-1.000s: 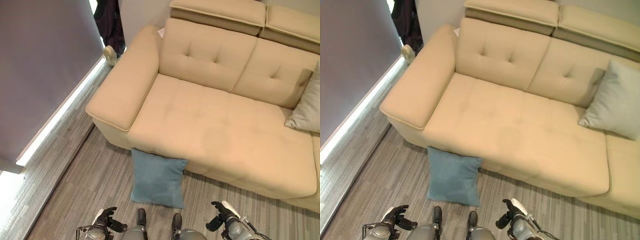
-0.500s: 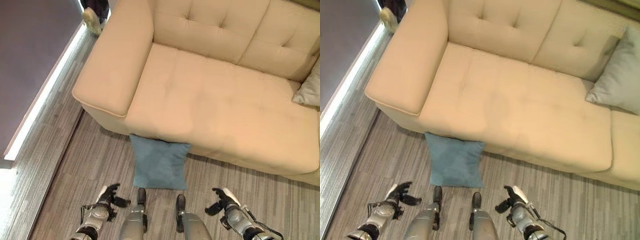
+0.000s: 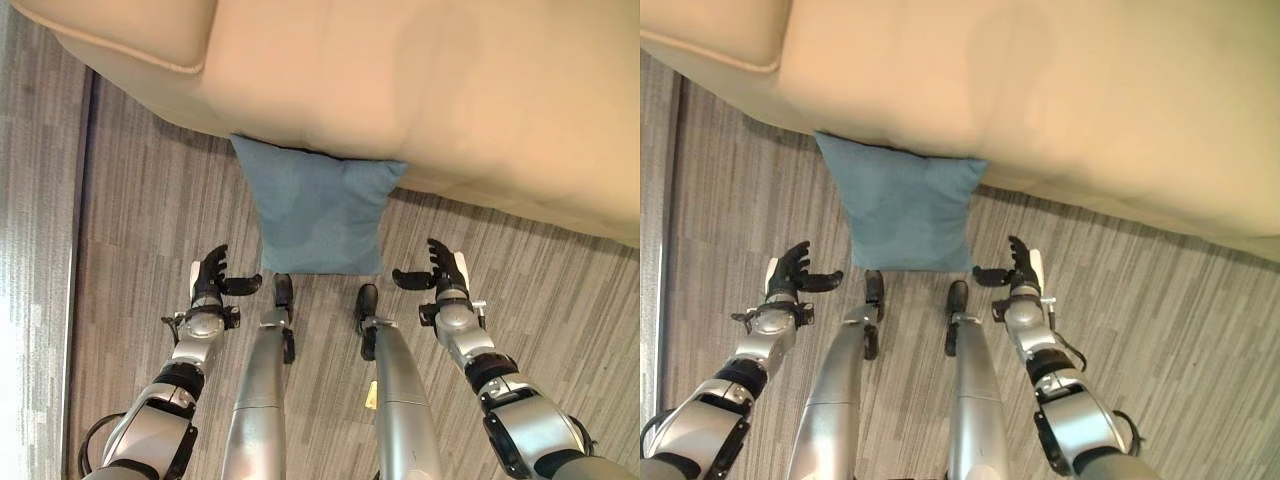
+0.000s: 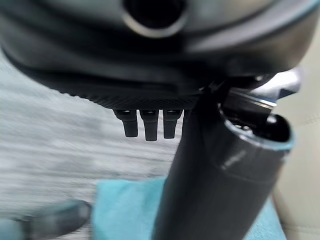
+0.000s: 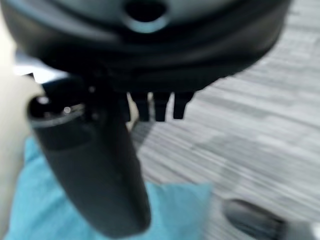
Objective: Pick up all the scattered cushions and arrange them neatly on the sofa.
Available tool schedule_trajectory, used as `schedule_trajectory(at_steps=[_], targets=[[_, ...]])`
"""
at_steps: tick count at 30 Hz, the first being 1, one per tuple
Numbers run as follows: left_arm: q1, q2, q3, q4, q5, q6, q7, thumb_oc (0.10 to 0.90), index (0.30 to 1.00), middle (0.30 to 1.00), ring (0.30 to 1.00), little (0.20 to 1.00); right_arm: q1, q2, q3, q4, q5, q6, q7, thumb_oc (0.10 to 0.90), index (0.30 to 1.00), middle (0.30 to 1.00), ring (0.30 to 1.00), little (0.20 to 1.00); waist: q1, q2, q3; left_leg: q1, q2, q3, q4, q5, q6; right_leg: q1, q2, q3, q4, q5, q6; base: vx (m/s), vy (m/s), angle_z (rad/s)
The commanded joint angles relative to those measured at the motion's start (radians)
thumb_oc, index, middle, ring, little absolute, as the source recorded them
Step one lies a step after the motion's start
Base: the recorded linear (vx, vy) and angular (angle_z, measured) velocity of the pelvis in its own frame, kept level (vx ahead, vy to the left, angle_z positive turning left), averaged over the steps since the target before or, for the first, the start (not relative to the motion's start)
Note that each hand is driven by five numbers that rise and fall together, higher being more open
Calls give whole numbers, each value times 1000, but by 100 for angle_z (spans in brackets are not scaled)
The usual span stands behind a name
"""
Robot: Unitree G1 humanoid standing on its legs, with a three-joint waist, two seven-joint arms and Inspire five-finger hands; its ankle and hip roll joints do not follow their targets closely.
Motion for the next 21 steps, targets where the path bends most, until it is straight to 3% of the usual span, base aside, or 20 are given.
schedule_trajectory(at_steps=[1,7,17,21], targets=[[32,16,34,-14,-43,-49,76,800,900,900,900,900,45,-38,10,-68,36,-44,-70,800,900,900,900,900,-3,36,-98,-66,2,-37,14,-85,-2,-49,14,-2,-71,16,21,18,-35,2],[-115,46,-2,3,-64,-47,109,800,900,900,900,900,-123,-39,58,-89,53,-54,-101,800,900,900,900,900,-6,28,-99,-240,-11,-45,71,-71,-1,-233,14,7,15,6,19,8,-30,3],[-295,42,-71,38,-92,-44,121,800,900,900,900,900,-303,6,121,-53,124,-72,-108,800,900,900,900,900,3,28,-101,-336,-24,-52,91,-62,1,-331,12,8,48,5,27,18,-2,3],[-408,0,-118,62,-114,-40,127,800,900,900,900,900,-391,90,165,-60,185,-96,-107,800,900,900,900,900,5,25,-107,-355,-31,-59,92,-58,0,-351,15,10,48,7,28,4,0,1]])
